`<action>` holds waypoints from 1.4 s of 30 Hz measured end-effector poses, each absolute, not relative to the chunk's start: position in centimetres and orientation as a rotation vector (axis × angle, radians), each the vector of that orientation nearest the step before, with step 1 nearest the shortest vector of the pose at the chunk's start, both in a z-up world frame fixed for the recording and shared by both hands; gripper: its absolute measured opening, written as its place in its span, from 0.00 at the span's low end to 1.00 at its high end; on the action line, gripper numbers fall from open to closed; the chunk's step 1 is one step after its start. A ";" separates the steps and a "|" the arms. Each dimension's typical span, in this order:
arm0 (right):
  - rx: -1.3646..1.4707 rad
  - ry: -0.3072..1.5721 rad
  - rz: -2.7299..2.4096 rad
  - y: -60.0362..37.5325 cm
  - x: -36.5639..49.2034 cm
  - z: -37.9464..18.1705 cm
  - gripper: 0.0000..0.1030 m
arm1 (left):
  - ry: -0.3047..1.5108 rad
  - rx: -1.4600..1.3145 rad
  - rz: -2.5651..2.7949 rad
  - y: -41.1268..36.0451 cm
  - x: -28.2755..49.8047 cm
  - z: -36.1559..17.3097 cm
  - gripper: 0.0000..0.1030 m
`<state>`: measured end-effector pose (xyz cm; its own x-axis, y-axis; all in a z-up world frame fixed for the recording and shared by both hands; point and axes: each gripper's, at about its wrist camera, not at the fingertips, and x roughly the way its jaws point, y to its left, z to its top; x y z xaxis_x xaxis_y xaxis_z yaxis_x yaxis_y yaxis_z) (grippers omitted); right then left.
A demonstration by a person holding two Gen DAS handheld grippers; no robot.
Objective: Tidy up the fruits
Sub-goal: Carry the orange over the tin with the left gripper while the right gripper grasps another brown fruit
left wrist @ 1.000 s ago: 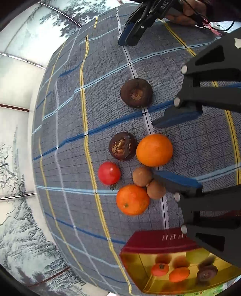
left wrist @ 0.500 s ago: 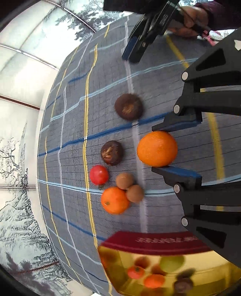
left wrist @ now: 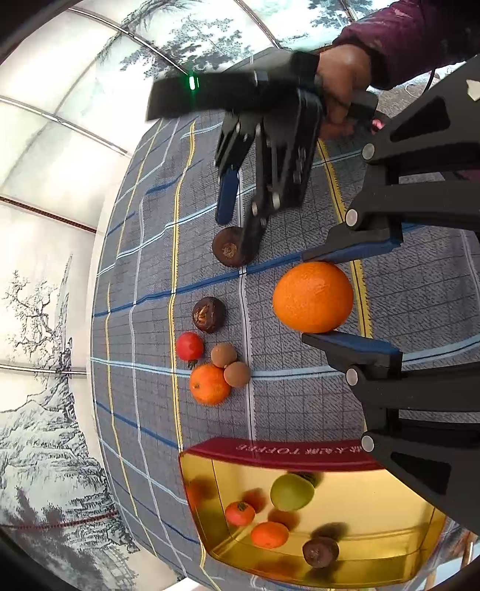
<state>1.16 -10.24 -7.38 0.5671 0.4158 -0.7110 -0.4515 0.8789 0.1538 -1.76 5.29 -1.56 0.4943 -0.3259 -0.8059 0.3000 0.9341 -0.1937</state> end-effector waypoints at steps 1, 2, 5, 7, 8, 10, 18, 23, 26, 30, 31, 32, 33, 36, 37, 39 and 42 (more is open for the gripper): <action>-0.069 0.831 0.506 -9.7 1.5 -7.6 0.58 | 0.982 -0.037 -0.381 5.5 -1.8 -1.4 0.31; -0.094 0.844 0.492 -9.3 1.8 -8.1 0.58 | 0.981 -0.047 -0.384 5.7 -1.9 -1.3 0.31; -0.132 0.846 0.482 -8.5 2.2 -8.7 0.38 | 0.974 -0.062 -0.374 6.4 -2.2 -0.9 0.31; -0.149 0.843 0.468 -8.2 2.2 -8.6 0.38 | 0.967 -0.073 -0.367 7.0 -2.4 -0.7 0.31; -0.144 0.841 0.463 -8.4 2.1 -8.7 0.38 | 0.964 -0.078 -0.364 7.3 -2.5 -0.6 0.31; -0.134 0.826 0.440 -8.8 1.9 -8.7 0.38 | 0.955 -0.091 -0.354 8.0 -2.9 -0.3 0.31; 0.057 0.809 0.239 -15.6 3.1 -8.2 0.38 | 0.917 -0.133 -0.273 12.4 -4.6 0.3 0.31; 0.121 0.819 0.229 -17.0 3.6 -8.3 0.38 | 0.920 -0.169 -0.186 16.0 -5.2 -0.5 0.31; 0.115 0.820 0.226 -16.9 3.6 -8.2 0.38 | 0.925 -0.184 -0.136 18.1 -5.7 -1.2 0.31; 0.117 0.820 0.227 -16.8 3.5 -8.2 0.38 | 0.936 -0.193 -0.083 20.1 -5.7 -2.2 0.31; 0.113 0.820 0.225 -16.8 3.5 -8.2 0.38 | 0.939 -0.197 -0.075 20.4 -5.7 -2.4 0.31; 0.114 0.820 0.225 -16.9 3.5 -8.3 0.38 | 0.942 -0.207 -0.067 20.8 -5.6 -2.7 0.31; 0.112 0.820 0.224 -16.9 3.6 -8.3 0.38 | 0.943 -0.216 -0.066 21.1 -5.6 -2.9 0.31; 0.112 0.820 0.223 -16.8 3.6 -8.3 0.38 | 0.945 -0.210 -0.057 21.4 -5.4 -3.4 0.31; 0.111 0.820 0.223 -16.8 3.6 -8.3 0.38 | 0.949 -0.206 -0.054 21.4 -5.3 -3.6 0.31; 0.111 0.820 0.223 -16.8 3.6 -8.3 0.38 | 0.952 -0.214 -0.051 21.6 -5.2 -3.8 0.31; 0.109 0.820 0.222 -16.8 3.6 -8.3 0.38 | 0.950 -0.212 -0.046 21.7 -4.9 -4.2 0.31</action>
